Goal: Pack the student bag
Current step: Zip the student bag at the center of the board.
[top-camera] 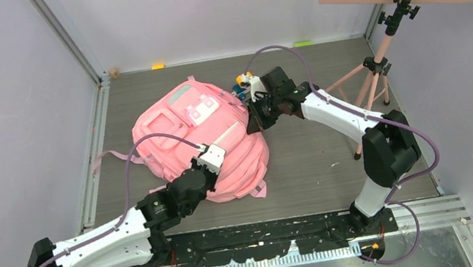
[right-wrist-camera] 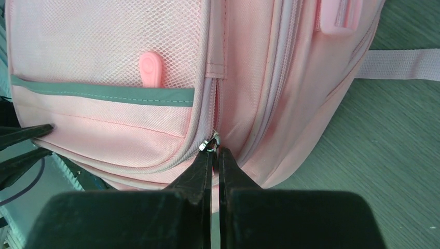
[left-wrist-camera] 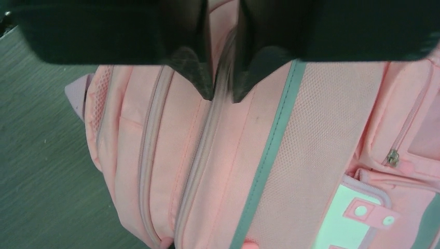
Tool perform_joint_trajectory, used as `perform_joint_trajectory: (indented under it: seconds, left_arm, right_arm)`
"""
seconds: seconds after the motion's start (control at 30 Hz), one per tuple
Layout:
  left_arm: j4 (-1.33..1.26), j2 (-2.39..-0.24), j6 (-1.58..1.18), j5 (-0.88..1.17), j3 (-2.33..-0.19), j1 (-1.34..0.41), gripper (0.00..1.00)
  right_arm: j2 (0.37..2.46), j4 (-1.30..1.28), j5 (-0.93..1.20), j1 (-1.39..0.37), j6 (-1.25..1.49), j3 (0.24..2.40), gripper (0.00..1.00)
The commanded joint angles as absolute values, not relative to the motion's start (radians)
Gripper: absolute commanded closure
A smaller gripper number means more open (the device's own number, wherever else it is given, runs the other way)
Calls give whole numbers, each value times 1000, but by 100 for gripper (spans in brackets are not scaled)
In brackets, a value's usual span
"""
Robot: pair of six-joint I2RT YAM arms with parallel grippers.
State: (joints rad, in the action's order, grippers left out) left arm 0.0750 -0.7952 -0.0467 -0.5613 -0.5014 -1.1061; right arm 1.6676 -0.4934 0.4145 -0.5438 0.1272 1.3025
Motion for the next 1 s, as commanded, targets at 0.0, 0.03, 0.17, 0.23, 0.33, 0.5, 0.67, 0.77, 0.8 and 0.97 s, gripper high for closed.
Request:
perform_joint_trajectory:
  seconds: [0.0,0.03,0.17,0.23,0.33,0.5,0.67,0.77,0.8,0.97]
  left_arm:
    - [258,-821,-96,-516,-648,-1100,67]
    - [285,-850,-110,-507,-692,-1100,60]
    - [275,-962,-90,-480,-817,-1096,40]
    - [222,-1013,-65,-449,-845,-1083,34]
    - [156,-1119,-59,-380,-897,-1037,28]
    - [74,-1274,-39,-342,-966,-999,22]
    - [7,-1390,47,-384,-990,-996,27]
    - [-41,-1426,99,-405,-991,-997,45]
    - [-57,-1435,115,-406,-987,-997,50]
    - [-80,-1444,156,-437,-954,-997,78]
  right_arm:
    - [1654,-450,389,-476,135,1309,100]
    - [1649,-430,399,-478,149,1292,100]
    - [1632,-379,457,-479,188,1257,99]
    - [1631,-371,473,-479,195,1253,99]
    - [1631,-368,482,-480,200,1250,100]
    - [1621,-352,511,-480,212,1238,99]
    - [1611,-354,512,-480,211,1233,100]
    - [1604,-361,509,-480,207,1232,100]
    - [1603,-364,508,-479,204,1231,99]
    - [1600,-371,500,-480,201,1230,100]
